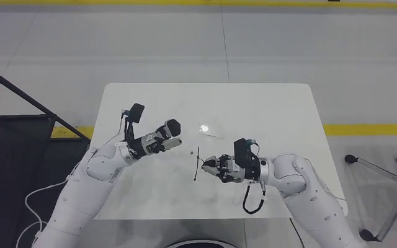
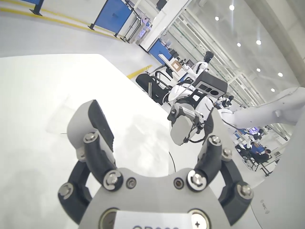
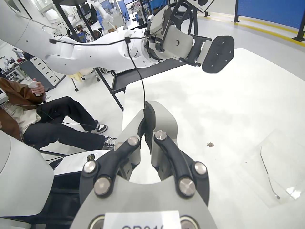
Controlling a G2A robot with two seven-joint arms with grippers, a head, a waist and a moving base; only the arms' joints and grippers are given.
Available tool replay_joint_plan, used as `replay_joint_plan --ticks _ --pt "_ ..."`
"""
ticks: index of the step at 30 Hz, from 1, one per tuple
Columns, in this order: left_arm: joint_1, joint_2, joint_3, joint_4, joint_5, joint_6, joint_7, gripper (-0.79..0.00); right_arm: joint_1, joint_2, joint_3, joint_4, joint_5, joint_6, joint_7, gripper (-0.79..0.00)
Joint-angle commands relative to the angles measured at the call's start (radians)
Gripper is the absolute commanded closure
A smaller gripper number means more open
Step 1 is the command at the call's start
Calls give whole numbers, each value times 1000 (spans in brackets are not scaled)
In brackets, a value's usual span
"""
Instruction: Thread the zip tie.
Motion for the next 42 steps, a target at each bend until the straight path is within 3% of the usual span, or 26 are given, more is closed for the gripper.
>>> replay_joint_plan --ticks 1,6,9,20,22,25,29,42 --pt "0 0 0 0 -1 0 -1 -785 0 0 0 0 -1 0 -1 0" --pt "10 -1 9 -17 -17 16 3 -785 0 0 0 0 -1 0 -1 0" --pt "13 -2 30 -23 -109 33 -32 -785 -5 -1 -8 3 0 15 -7 0" --pt "-88 -4 127 79 -622 155 -444 -776 41 -1 -54 53 17 0 -12 0" --pt "-106 -8 137 104 -681 167 -503 -671 45 0 -62 59 19 0 -12 0" --pt "-131 -13 158 123 -713 199 -545 -385 53 1 -73 66 21 0 -12 0" --pt "-149 -21 182 142 -701 207 -553 -320 62 3 -83 72 24 0 -12 0" --pt "-168 -35 215 156 -708 215 -561 -222 72 10 -99 75 23 0 -22 0"
